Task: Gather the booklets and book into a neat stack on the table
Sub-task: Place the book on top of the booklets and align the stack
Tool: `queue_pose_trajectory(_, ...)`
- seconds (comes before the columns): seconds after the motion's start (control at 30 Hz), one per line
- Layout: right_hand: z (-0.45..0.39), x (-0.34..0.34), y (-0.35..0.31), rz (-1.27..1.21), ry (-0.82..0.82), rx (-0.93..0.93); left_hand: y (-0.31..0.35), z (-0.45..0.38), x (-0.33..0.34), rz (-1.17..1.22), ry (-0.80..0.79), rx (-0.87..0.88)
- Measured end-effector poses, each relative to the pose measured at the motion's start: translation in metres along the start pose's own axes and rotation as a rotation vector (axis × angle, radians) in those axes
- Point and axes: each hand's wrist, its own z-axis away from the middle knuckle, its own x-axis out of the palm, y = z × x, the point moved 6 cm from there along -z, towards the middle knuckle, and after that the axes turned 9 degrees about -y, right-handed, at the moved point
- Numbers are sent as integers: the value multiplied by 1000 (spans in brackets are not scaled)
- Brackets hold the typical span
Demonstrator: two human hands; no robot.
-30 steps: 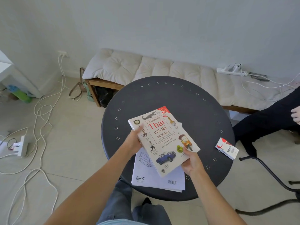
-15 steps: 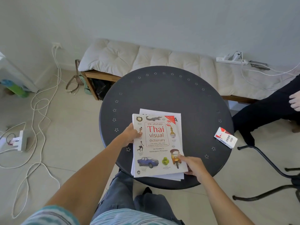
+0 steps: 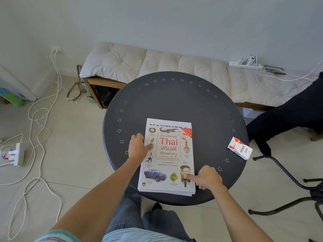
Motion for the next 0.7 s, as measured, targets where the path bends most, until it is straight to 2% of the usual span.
queue_pose_trajectory(0.07, -2, -4, -5, -44, 40, -16, -3, 1, 0, -16, 27, -36)
queue_pose_trajectory(0.17, -6, -8, -11, -305, 152, -51, -12, 6, 6, 46, -20, -156)
queue_pose_trajectory(0.23, -9, -5, -20, -463, 167, -55, -20, 9, 15, 122, -98, -220)
queue_pose_trajectory(0.33, -13, 1, -30, -610, 164, 7, -27, 12, 21, 178, -133, -257)
queue_pose_trajectory(0.57, -24, 6, -32, -775, 0, 103, -23, 10, 19, 206, -310, -300)
queue_pose_trajectory(0.63, -28, 9, -35, -821, -68, 106, -21, 12, 16, 233, -324, -310)
queue_pose_trajectory(0.7, -30, 12, -37, -808, -66, 103, -17, 15, 16, 265, -333, -308)
